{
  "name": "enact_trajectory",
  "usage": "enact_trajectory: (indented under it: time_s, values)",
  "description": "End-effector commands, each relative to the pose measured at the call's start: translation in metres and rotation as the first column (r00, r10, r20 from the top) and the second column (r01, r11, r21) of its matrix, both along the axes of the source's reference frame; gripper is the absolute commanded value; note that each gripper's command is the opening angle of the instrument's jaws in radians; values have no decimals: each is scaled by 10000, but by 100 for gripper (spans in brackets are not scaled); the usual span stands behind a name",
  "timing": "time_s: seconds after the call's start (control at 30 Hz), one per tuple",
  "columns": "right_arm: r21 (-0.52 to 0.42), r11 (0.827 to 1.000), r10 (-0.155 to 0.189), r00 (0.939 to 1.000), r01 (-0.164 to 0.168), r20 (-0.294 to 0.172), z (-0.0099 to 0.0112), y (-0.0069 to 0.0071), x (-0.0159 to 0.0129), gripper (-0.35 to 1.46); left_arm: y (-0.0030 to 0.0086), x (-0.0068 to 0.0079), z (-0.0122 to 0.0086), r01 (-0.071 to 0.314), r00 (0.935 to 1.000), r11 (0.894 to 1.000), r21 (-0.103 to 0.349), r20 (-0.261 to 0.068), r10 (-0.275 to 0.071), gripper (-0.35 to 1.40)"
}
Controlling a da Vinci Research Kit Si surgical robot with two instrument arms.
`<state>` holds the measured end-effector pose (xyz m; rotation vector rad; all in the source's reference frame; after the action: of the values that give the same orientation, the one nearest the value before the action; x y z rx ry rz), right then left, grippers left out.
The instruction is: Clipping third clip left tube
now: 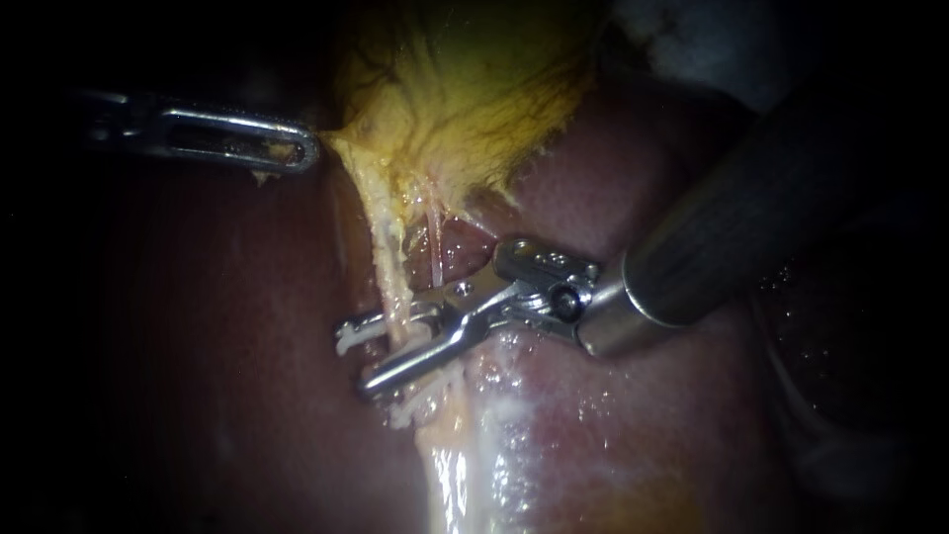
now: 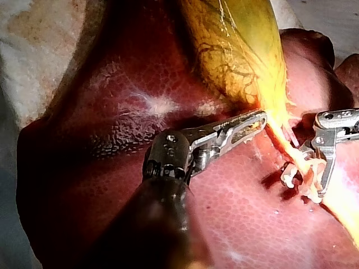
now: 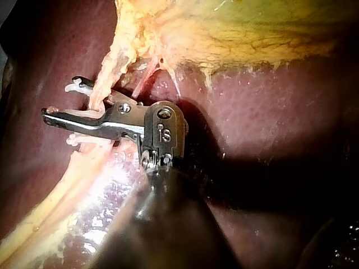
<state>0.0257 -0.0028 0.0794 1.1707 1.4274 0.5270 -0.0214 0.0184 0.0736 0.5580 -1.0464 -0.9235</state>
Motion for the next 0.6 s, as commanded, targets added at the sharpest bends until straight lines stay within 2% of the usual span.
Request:
enact_trajectory:
  time_s: [0.03,0.17,0.27,0.43,0.53,0.6]
  values:
    - [34,9999,112,9999,-112,86,-2,1,1,54,0,0,0,-1,10000,10000,0,0,1,-35]
    - [199,9990,406,9989,-411,243,-12,6,4,54,0,0,0,-2,10000,10000,0,0,2,-35]
    - [385,9963,754,9961,-771,451,-22,13,5,54,0,0,0,-4,10000,10000,0,2,4,-35]
    - [457,9957,779,9957,-802,499,-32,21,3,51,0,0,0,-5,10000,10000,0,2,5,-35]
    - [509,9955,777,9955,-805,536,-32,20,3,44,0,0,0,-6,10000,10000,0,3,6,-35]
    - [638,9956,644,9962,-680,580,-31,19,3,35,1,0,1,-7,10000,10000,-1,4,7,-35]
